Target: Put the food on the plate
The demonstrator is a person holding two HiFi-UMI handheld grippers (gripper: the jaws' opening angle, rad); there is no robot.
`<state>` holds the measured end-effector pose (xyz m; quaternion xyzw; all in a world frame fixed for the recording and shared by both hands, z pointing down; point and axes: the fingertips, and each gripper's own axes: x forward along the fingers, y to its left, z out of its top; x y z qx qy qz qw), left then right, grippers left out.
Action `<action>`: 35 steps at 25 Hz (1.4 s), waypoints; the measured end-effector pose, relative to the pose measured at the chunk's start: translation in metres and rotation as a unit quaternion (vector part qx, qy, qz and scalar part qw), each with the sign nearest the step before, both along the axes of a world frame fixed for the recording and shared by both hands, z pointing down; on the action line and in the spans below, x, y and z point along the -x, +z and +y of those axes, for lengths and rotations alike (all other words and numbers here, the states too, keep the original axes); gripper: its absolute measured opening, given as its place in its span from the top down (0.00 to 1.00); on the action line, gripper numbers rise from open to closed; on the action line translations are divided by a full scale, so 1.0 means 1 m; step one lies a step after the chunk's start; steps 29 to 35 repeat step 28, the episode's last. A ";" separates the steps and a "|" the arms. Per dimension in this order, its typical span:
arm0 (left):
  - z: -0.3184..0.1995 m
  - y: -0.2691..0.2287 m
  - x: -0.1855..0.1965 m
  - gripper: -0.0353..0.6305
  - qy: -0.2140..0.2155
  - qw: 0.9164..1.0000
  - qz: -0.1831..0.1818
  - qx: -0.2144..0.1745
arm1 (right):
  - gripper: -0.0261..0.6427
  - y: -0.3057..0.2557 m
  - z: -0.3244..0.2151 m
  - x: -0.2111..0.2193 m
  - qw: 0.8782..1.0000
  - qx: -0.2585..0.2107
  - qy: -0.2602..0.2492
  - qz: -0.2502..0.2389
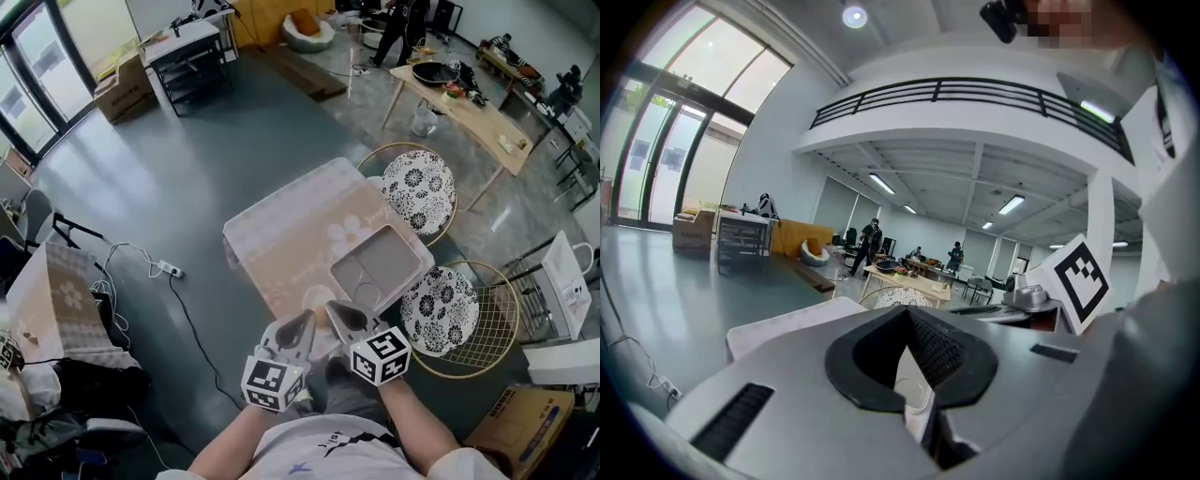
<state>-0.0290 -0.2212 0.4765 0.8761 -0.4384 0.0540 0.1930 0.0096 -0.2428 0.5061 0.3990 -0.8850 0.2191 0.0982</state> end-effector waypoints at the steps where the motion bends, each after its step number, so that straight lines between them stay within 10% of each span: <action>1: 0.002 -0.005 0.001 0.94 0.002 1.000 0.003 -0.002 | 0.94 -0.007 0.001 0.000 1.000 -0.008 0.004 -0.003; 35: 0.053 -0.049 0.020 0.94 0.004 0.998 0.008 -0.058 | 0.94 -0.060 0.057 0.020 0.997 -0.068 0.035 -0.025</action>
